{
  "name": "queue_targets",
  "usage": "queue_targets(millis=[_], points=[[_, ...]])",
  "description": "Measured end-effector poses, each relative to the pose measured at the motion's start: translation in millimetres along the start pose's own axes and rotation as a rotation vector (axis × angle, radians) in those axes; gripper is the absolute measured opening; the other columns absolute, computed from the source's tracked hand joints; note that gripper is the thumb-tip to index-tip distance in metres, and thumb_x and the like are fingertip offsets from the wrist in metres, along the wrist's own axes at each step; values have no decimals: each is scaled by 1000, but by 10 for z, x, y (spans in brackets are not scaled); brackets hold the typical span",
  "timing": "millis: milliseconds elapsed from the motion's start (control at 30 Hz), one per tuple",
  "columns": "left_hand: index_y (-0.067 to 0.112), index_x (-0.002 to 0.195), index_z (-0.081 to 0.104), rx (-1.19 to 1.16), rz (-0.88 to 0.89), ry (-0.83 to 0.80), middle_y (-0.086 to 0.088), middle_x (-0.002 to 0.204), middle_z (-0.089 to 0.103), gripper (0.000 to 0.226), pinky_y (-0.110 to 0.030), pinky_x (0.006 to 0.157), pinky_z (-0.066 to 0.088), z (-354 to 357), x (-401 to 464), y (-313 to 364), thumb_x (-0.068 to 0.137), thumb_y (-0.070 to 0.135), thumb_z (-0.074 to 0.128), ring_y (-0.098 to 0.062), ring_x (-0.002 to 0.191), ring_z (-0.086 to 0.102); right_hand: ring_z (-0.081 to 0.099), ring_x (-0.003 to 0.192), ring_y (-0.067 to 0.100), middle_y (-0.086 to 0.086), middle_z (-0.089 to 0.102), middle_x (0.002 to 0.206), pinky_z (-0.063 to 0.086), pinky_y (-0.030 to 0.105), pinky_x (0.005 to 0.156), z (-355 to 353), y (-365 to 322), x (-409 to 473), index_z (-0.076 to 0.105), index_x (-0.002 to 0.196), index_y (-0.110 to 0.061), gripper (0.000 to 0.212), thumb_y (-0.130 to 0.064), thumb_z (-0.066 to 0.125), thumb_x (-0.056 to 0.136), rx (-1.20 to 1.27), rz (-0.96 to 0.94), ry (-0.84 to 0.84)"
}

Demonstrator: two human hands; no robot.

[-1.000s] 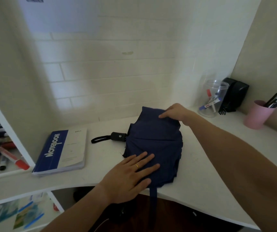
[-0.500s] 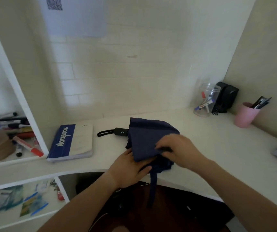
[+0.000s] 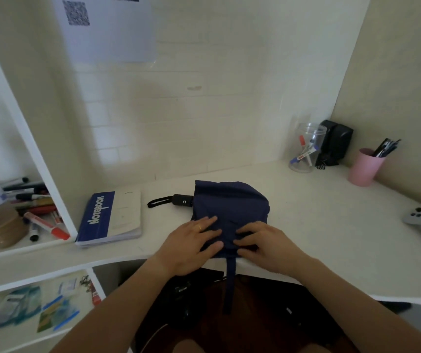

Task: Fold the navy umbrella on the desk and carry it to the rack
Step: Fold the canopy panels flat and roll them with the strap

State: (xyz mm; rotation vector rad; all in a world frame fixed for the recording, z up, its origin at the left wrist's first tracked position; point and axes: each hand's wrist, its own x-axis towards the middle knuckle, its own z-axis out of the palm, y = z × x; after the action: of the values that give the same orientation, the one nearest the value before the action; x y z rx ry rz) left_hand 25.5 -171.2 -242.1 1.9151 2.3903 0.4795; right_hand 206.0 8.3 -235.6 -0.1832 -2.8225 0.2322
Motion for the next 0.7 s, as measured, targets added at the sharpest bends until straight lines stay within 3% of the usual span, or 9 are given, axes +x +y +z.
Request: queue_targets(millis=[100,167,233,300,400,467,567,633,700], points=[[35,134,65,-187,-100,27,19,159,36,50,-26,118,23,-13,54,17,106,55,29,-5,146,31,61,103,7,-6,66,119,51,34,93,-146,70,121,79,103,-21,30,-40,55,99,164,115,59],[33,125,72,1,-13,95,11,154,48,46,-29,116,28,6,118,-18,106,51,33,-12,138,46,55,119,16,-3,59,136,47,38,104,-136,163,178,71,122,-23,36,-41,50,99,-10,83,115],[32,127,69,194,91,125,4,152,52,44,-33,120,27,39,126,-95,102,53,39,-15,136,50,27,149,25,0,32,163,28,41,122,-41,268,144,46,149,-30,59,-56,32,99,-203,38,-32],[31,133,65,275,147,139,0,156,47,47,-37,124,23,57,84,-161,101,55,39,-17,145,41,-10,156,19,-6,-4,169,5,38,126,41,353,37,14,159,-37,71,-70,7,96,-250,22,-185],[33,145,50,274,166,89,4,170,14,51,-36,128,8,72,-9,-194,105,58,29,-11,157,3,-30,148,5,-15,-23,164,-7,33,125,93,399,-124,-6,157,-43,70,-71,-1,93,-174,50,-289],[38,153,33,224,116,18,10,170,-1,53,-36,129,2,121,-42,-196,106,60,21,-3,155,-12,-19,151,3,-16,-11,167,0,32,126,14,379,-152,7,158,-44,71,-73,9,93,-87,52,-319],[48,158,9,236,99,-16,13,170,-9,53,-35,127,-1,170,-51,-197,107,59,14,-2,154,-16,51,131,11,-8,62,137,42,36,110,-254,340,52,68,125,-35,55,-71,44,89,80,110,25],[51,157,1,265,109,-28,13,170,-12,52,-35,127,-4,171,-47,-191,107,59,10,-4,154,-17,62,103,13,-9,71,107,50,36,93,-418,407,395,74,105,-30,47,-65,50,87,181,318,327],[52,157,0,265,111,-21,12,170,-13,52,-35,128,-4,161,-48,-190,106,59,9,-5,154,-17,61,109,21,-3,69,118,49,39,95,-543,529,788,70,118,-20,57,-65,52,87,310,649,263]])
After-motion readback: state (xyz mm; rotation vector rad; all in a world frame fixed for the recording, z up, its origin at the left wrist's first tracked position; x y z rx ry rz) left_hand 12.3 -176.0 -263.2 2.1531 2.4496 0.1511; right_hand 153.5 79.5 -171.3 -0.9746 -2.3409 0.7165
